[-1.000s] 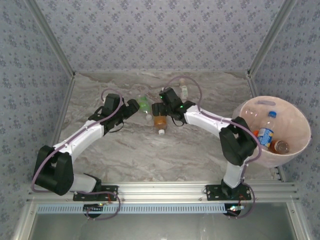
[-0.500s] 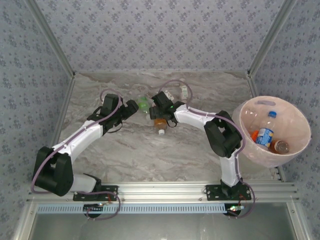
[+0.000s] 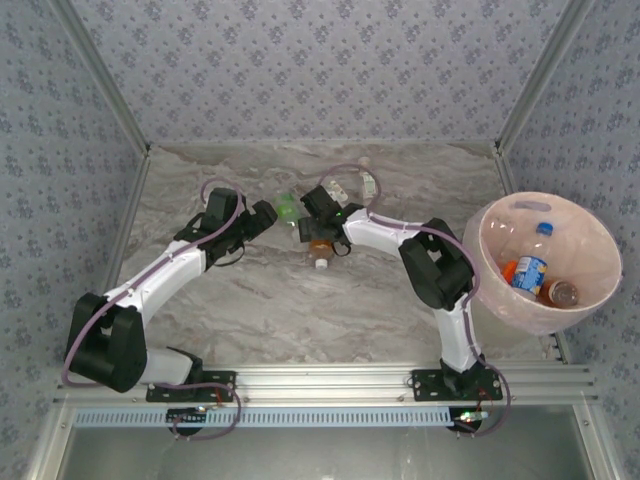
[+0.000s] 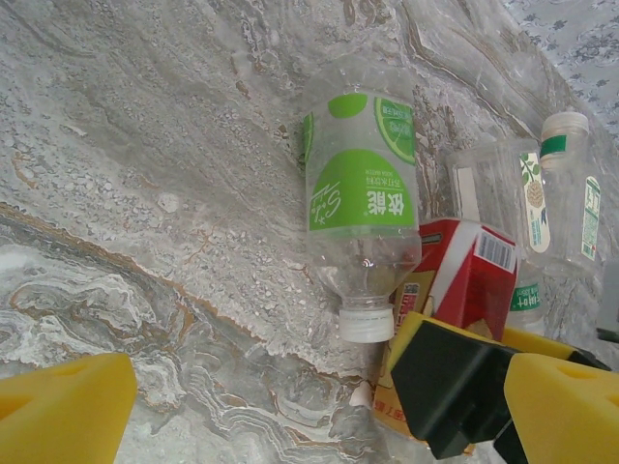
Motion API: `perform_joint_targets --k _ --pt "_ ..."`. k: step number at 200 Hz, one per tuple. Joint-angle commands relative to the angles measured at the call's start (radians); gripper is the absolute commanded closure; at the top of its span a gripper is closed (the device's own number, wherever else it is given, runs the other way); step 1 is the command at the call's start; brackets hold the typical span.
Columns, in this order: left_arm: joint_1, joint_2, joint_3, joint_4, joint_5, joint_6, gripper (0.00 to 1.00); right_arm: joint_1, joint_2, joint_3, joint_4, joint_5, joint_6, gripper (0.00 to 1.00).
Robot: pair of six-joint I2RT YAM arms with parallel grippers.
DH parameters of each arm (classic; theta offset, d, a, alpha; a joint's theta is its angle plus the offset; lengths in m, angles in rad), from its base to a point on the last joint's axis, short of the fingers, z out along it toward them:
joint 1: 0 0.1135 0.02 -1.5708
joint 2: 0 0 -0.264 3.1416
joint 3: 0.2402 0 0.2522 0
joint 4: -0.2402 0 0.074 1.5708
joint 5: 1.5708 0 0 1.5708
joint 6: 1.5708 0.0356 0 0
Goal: Put the plastic bottles in the bin
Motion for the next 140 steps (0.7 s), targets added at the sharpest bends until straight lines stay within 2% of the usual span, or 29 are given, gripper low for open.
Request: perform_joint_targets --k 1,56,91,140 --pt "0.007 0.007 0.013 -0.020 0.012 0.018 0.02 0.004 0.010 0.010 -0.026 0.021 0.022 0.11" --pt "0.007 0.024 0.021 -0.028 0.021 0.015 0.02 0.004 -0.045 -0.043 0.018 0.041 0.012 0.23" --pt "0.007 0.035 0.020 -0.018 0.032 0.014 0.02 0.004 -0.186 -0.171 0.134 0.071 -0.024 0.32" --pt "0.007 0.065 0.027 -0.003 0.057 0.011 0.02 0.006 -0.419 -0.364 0.274 0.097 -0.104 0.39"
